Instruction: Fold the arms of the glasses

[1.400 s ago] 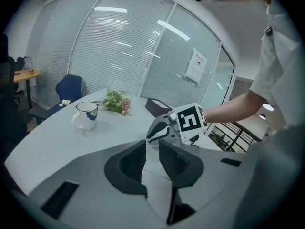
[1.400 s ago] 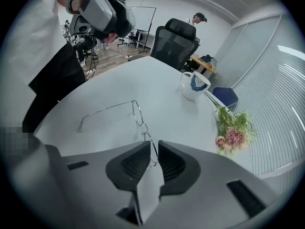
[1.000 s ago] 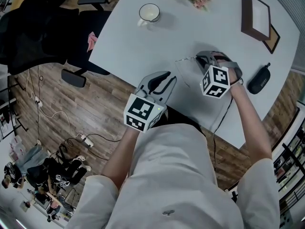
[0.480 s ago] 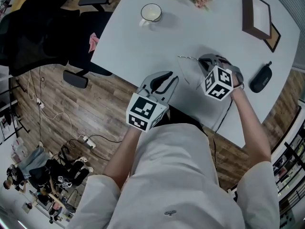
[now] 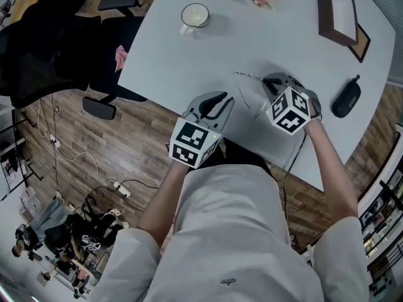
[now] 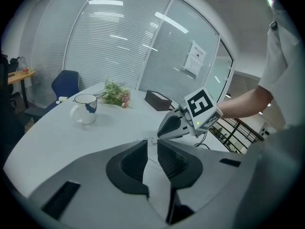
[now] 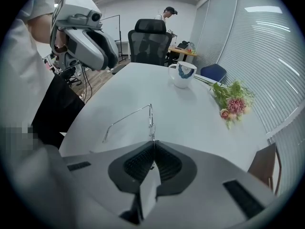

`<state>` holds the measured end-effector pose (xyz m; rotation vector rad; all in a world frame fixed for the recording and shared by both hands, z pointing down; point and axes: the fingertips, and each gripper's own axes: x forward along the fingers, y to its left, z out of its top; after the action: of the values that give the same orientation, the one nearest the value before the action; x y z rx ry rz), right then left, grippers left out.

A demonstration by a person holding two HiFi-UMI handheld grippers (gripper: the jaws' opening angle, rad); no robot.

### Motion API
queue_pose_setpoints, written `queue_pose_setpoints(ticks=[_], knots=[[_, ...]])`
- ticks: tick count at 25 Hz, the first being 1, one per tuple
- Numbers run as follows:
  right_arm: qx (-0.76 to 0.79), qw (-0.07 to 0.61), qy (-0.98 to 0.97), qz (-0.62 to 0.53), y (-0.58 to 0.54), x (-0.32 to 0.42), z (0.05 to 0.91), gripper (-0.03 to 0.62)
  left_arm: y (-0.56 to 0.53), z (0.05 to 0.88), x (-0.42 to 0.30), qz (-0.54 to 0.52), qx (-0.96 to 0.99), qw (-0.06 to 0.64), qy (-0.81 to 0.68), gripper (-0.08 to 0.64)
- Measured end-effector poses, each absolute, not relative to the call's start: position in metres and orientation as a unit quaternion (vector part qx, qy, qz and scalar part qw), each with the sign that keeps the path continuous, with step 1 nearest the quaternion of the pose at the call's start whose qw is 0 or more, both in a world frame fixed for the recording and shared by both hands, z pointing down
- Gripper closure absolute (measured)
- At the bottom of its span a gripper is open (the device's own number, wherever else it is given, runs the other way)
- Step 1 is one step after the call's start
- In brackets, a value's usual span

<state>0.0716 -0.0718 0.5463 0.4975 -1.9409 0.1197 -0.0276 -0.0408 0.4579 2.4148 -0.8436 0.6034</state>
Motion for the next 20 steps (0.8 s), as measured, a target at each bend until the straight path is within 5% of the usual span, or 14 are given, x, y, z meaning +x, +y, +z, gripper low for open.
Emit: queue_pose_setpoints(ticks=[20], knots=[[0.278, 0.502, -0.809, 0.127, -0.062, 0.088, 0.54, 0.58, -0.036, 0.532, 0.009, 0.299, 0.883, 0.286, -0.22, 0.494]])
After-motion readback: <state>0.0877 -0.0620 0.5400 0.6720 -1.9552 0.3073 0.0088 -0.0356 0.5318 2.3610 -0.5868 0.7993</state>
